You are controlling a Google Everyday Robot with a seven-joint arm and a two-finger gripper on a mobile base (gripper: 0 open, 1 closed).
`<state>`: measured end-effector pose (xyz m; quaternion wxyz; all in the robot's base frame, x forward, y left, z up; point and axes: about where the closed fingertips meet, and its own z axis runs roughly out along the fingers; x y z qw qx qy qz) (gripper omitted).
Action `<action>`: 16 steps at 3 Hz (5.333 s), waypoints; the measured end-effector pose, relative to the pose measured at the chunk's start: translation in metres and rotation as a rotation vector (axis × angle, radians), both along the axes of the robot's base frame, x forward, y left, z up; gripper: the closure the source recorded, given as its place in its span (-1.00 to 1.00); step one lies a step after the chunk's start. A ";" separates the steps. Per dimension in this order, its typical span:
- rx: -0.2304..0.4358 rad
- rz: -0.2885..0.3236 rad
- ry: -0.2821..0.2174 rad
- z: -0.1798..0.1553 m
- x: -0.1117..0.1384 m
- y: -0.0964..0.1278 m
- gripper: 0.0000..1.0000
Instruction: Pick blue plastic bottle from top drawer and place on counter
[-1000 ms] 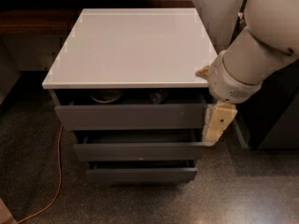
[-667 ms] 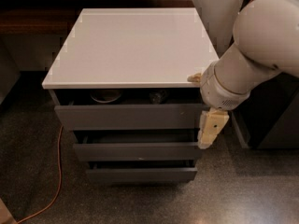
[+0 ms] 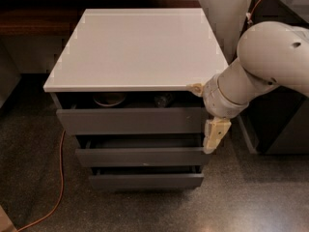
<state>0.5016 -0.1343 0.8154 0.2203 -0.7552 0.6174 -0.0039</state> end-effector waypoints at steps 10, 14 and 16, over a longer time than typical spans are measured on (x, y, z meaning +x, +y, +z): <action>-0.032 0.070 -0.117 -0.147 0.126 0.025 -0.56; -0.022 -0.010 -0.083 -0.154 0.092 0.022 1.00; -0.023 -0.040 -0.078 -0.153 0.073 0.021 1.00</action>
Offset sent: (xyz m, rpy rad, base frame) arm -0.0098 0.0019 -0.0345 -0.0119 -0.0137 0.0495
